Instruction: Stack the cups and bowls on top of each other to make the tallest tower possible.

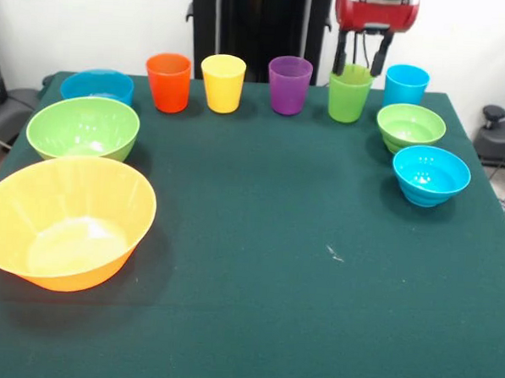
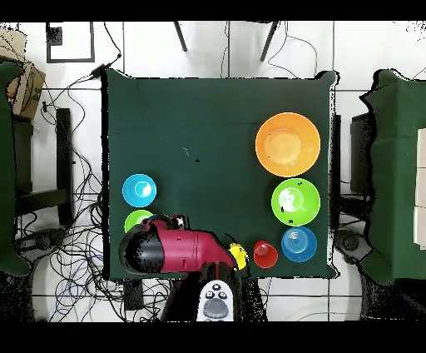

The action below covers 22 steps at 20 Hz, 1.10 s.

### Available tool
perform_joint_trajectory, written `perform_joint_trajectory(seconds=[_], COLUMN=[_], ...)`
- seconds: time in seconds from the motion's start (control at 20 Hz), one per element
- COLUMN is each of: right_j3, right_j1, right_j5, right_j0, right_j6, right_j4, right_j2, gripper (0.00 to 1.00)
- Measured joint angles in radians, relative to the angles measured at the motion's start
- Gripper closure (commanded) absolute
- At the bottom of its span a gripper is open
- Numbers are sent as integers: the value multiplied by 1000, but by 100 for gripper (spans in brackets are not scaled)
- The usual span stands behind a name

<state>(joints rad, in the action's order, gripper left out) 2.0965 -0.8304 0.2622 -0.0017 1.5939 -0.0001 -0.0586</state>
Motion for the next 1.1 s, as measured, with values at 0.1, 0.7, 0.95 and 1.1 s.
perform_joint_trajectory(seconds=[0.1,0.7,0.95,1.1], right_j3=[-9,-23,-23,-23], right_j1=[24,68,67,65], right_j5=[-5,-5,-5,-5], right_j0=[11,18,20,21], right_j6=[5,9,12,15], right_j4=[0,1,0,0], right_j2=[-9,-19,-30,-39], gripper=[0,0,0,0])
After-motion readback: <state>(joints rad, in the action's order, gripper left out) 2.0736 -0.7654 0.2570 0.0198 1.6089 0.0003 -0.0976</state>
